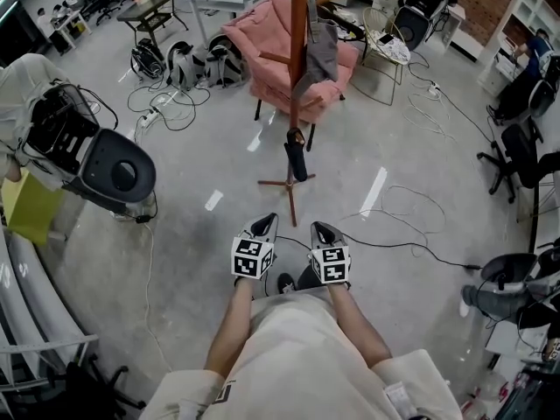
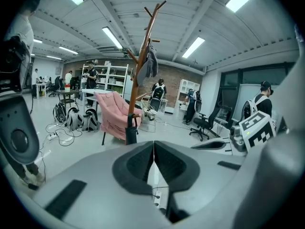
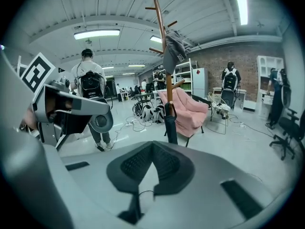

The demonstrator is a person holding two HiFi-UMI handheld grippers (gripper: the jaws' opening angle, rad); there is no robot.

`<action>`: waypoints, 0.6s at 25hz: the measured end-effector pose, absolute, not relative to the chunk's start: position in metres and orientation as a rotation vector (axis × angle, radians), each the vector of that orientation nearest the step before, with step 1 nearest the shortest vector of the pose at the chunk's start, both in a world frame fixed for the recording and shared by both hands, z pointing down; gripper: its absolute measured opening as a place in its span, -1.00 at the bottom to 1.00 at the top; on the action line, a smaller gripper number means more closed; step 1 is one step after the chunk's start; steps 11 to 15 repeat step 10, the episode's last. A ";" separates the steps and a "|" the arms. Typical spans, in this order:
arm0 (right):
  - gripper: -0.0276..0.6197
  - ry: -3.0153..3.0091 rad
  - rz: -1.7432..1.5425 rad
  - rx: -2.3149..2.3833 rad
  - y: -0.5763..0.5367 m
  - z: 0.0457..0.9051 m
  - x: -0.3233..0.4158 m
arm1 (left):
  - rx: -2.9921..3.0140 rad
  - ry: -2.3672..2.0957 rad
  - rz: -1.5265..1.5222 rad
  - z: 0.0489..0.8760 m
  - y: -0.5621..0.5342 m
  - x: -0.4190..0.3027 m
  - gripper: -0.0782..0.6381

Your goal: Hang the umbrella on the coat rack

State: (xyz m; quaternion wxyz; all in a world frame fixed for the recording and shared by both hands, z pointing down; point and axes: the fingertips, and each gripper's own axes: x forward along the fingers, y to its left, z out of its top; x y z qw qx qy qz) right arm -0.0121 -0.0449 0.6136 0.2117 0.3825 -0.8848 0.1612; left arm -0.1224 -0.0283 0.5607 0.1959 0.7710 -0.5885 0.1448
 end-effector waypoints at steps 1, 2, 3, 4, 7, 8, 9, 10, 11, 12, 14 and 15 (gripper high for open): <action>-0.91 -2.458 0.450 1.065 -0.044 0.614 -0.011 | 2.162 -1.646 0.410 0.561 -0.028 -0.121 -0.76; -0.91 -2.459 0.452 1.067 -0.044 0.614 -0.011 | 2.163 -1.643 0.413 0.561 -0.027 -0.120 -0.76; -0.91 -2.459 0.454 1.069 -0.043 0.615 -0.010 | 2.163 -1.640 0.415 0.562 -0.026 -0.119 -0.76; -0.91 -2.458 0.455 1.069 -0.042 0.615 -0.009 | 2.164 -1.636 0.416 0.562 -0.025 -0.118 -0.76; -0.91 -2.459 0.455 1.068 -0.041 0.615 -0.010 | 2.167 -1.633 0.419 0.563 -0.025 -0.118 -0.76; -0.91 -2.460 0.454 1.067 -0.041 0.615 -0.011 | 2.167 -1.633 0.418 0.563 -0.025 -0.119 -0.76; -0.91 -2.461 0.453 1.066 -0.042 0.615 -0.011 | 2.166 -1.634 0.417 0.563 -0.026 -0.120 -0.76; -0.91 -2.463 0.451 1.065 -0.042 0.615 -0.012 | 2.166 -1.634 0.415 0.563 -0.026 -0.121 -0.76; -0.91 -2.463 0.451 1.065 -0.042 0.615 -0.012 | 2.166 -1.634 0.415 0.563 -0.026 -0.121 -0.76; -0.91 -2.463 0.451 1.065 -0.042 0.615 -0.012 | 2.166 -1.634 0.415 0.563 -0.026 -0.121 -0.76; -0.91 -2.463 0.451 1.065 -0.042 0.615 -0.012 | 2.166 -1.634 0.415 0.563 -0.026 -0.121 -0.76; -0.91 -2.463 0.451 1.065 -0.042 0.615 -0.012 | 2.166 -1.634 0.415 0.563 -0.026 -0.121 -0.76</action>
